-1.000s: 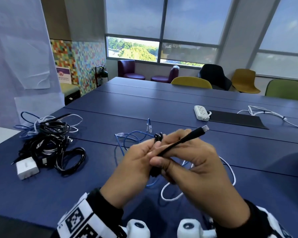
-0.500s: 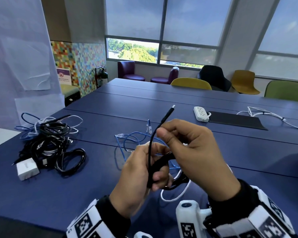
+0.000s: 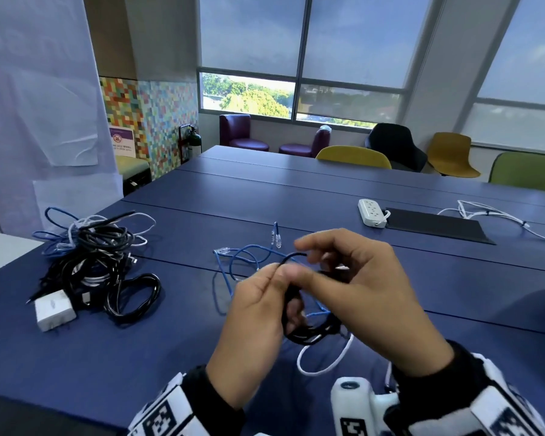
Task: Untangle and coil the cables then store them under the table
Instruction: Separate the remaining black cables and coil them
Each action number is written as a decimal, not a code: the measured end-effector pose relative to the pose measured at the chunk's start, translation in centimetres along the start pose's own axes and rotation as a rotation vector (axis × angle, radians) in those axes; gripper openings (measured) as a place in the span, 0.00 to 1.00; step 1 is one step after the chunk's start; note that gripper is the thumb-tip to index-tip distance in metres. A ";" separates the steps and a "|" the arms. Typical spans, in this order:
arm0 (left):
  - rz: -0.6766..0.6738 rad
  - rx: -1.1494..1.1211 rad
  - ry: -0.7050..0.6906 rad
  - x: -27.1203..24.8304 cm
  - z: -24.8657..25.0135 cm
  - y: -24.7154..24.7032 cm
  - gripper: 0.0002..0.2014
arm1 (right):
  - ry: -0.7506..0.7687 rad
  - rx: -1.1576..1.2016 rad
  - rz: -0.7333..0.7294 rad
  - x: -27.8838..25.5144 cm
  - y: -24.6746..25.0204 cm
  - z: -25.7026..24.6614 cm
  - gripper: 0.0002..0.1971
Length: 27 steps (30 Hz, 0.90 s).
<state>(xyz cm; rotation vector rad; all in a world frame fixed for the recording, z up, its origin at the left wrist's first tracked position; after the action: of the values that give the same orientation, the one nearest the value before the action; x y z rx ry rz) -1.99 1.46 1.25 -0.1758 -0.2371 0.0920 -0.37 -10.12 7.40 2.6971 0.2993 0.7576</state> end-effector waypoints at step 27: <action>-0.025 0.097 0.152 1.2 0.5 2.1 0.14 | 0.418 -0.182 -0.071 -0.5 -1.2 0.6 0.11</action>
<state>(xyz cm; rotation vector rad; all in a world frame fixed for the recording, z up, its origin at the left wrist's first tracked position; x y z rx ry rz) -1.14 3.77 1.65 -0.0829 -0.0834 0.0644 -0.59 -9.32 6.30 2.3289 0.3985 1.2594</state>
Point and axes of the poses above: each hand's wrist, its own x-axis towards the middle knuckle, its own y-axis out of the back of the hand, z = x × y, the point moved 6 cm from there along x, towards the middle knuckle, and after that the axes turned 3 degrees about x, right-handed, at the moved point
